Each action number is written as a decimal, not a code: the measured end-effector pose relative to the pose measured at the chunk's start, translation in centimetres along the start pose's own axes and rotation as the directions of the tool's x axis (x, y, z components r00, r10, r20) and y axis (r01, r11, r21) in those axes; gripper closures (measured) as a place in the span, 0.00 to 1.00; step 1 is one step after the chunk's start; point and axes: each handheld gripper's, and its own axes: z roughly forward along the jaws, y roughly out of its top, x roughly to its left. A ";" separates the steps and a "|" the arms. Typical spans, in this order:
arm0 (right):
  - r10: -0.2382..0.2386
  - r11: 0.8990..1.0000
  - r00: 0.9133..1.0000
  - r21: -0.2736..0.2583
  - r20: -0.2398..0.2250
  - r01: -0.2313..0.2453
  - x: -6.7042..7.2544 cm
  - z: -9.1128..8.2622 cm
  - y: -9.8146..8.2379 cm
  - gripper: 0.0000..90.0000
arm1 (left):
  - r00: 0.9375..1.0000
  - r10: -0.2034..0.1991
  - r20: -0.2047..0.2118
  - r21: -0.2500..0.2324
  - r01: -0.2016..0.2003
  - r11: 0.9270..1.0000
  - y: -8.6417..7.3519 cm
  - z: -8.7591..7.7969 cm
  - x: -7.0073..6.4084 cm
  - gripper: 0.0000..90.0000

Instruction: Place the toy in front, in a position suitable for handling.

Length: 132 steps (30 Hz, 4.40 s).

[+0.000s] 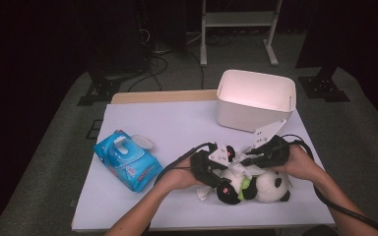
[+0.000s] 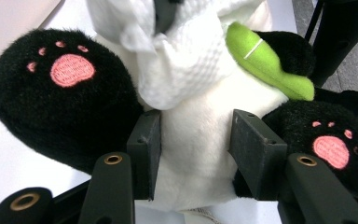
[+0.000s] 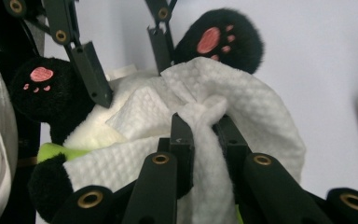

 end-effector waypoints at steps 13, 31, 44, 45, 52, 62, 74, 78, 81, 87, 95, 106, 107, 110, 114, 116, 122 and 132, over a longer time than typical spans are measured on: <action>-0.038 0.999 0.999 -0.016 0.003 0.038 1.3 1.0 0.6 0.89 | 1.000 -0.008 0.016 0.018 0.008 1.000 0.0 0.2 -0.2 0.58; 0.005 1.000 1.000 -0.013 0.029 -0.005 -0.5 -0.3 0.0 0.89 | 1.000 -0.004 0.007 0.000 0.004 1.000 -0.2 0.0 -0.1 0.59; 0.010 0.999 1.000 -0.049 0.012 -0.009 1.6 -0.7 -1.2 0.90 | 1.000 -0.021 0.010 -0.027 0.021 0.999 0.3 -2.9 0.2 0.58; 0.013 0.999 1.000 -0.049 0.012 -0.012 1.8 -0.7 -1.3 0.90 | 1.000 -0.022 0.007 -0.029 0.022 0.999 0.3 -3.2 0.2 0.58; -0.004 0.998 1.000 -0.059 0.002 0.005 2.7 -0.7 -1.4 0.90 | 0.999 -0.031 -0.021 -0.011 0.031 0.999 0.4 -3.4 0.5 0.52; -0.043 0.998 0.999 -0.051 -0.016 0.042 3.8 -0.7 -0.8 0.89 | 0.999 -0.048 -0.005 0.010 0.048 0.999 0.8 -0.9 1.0 0.53; -0.013 0.998 1.000 -0.054 0.019 0.014 2.1 -3.6 -2.0 0.89 | 1.000 -0.018 -0.011 0.005 0.018 1.000 0.9 -1.3 0.8 0.59; 0.045 0.998 0.999 -0.038 0.011 -0.045 1.5 -3.6 -3.6 0.89 | 1.000 -0.018 -0.021 -0.002 0.018 1.000 1.0 -1.4 1.0 0.58; 0.055 0.996 0.998 -0.063 0.004 -0.055 1.7 -3.5 -4.0 0.90 | 0.999 -0.011 -0.030 0.001 0.011 1.000 1.3 -1.5 1.2 0.58; 0.053 0.996 0.999 -0.079 0.009 -0.052 2.1 -2.9 -3.7 0.90 | 0.998 -0.012 -0.054 0.003 0.012 1.000 1.4 -2.0 2.0 0.61; 0.045 0.995 0.999 -0.090 -0.012 -0.046 2.6 -2.4 -3.5 0.90 | 0.998 -0.067 0.010 -0.028 0.067 0.997 0.9 -1.2 1.8 0.42; 0.008 0.998 1.000 -0.055 0.007 -0.008 2.2 -2.1 -2.4 0.90 | 0.999 -0.044 -0.032 -0.015 0.044 0.999 0.7 -1.3 1.4 0.61; -0.006 0.999 1.000 -0.035 0.024 0.007 2.2 -2.4 -2.4 0.90 | 0.999 -0.049 -0.016 -0.024 0.049 0.999 0.6 -1.4 1.4 0.61; -0.007 1.000 0.999 -0.016 0.037 0.007 2.0 -2.7 -2.5 0.90 | 0.999 -0.043 -0.019 -0.022 0.042 0.999 0.8 -1.4 1.3 0.62; -0.031 0.999 0.998 -0.042 0.050 0.033 2.4 -2.8 -1.8 0.90 | 0.999 -0.036 -0.024 -0.021 0.035 0.999 1.0 -1.3 1.2 0.63; -0.041 0.993 0.999 -0.106 0.024 0.043 2.6 -2.8 -0.6 0.90 | 0.999 -0.030 -0.031 -0.020 0.029 0.999 1.3 -1.3 1.0 0.63; -0.100 0.986 0.995 -0.129 0.014 0.101 3.2 -1.5 2.0 0.90 | 0.999 -0.041 -0.031 -0.021 0.040 0.999 1.2 -1.5 0.8 0.63; -0.054 0.995 0.998 -0.082 0.013 0.055 2.6 -1.5 0.6 0.90 | 0.998 -0.041 -0.039 -0.030 0.040 0.999 0.9 -1.8 0.7 0.65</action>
